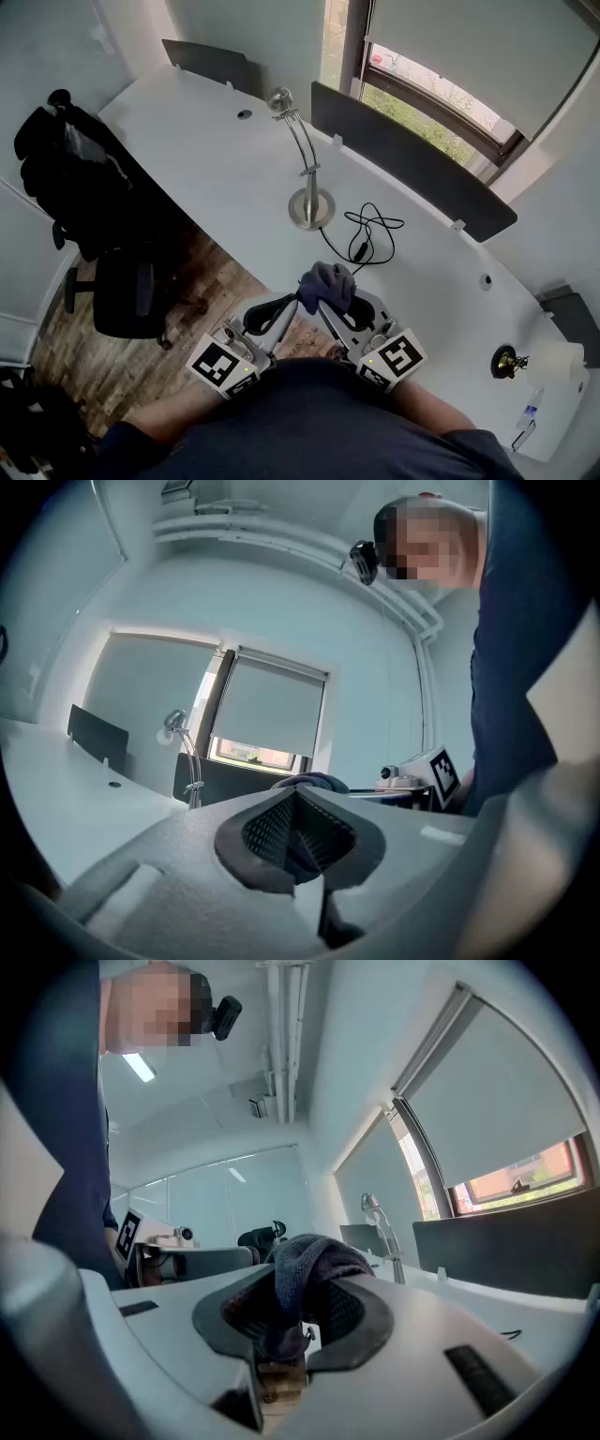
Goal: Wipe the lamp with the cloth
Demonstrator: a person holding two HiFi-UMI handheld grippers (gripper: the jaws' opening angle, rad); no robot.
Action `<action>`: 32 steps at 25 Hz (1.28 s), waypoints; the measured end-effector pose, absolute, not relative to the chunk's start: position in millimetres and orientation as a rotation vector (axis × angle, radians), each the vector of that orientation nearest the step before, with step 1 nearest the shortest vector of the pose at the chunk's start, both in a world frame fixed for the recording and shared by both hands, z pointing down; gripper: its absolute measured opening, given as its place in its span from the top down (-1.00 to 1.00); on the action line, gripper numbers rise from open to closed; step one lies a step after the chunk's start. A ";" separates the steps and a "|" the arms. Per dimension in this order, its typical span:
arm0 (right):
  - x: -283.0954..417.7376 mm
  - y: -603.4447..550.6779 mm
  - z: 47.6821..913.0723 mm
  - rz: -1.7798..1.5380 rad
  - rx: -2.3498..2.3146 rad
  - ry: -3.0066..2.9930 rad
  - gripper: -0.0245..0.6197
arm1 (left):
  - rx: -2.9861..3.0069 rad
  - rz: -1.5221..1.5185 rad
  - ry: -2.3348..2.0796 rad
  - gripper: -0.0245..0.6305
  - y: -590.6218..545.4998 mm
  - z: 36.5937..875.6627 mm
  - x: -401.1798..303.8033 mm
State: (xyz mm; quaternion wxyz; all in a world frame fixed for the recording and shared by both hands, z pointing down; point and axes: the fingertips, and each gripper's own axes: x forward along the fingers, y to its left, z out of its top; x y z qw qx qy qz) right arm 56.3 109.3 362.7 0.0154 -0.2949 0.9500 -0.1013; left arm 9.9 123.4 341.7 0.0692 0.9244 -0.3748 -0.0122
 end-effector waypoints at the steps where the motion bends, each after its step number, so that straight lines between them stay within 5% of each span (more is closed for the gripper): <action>1: 58.3 109.5 363.2 -0.313 -0.915 2.956 0.60 | 2.782 -0.031 -1.128 0.92 124.4 344.0 11.9; 22: 95.6 103.4 380.7 -0.352 -0.720 2.999 0.60 | 2.656 0.008 -1.310 0.92 122.5 362.3 51.9; 32: 64.2 72.4 388.4 -0.346 -0.875 3.006 0.60 | 2.694 -0.026 -1.190 0.92 85.0 365.0 17.2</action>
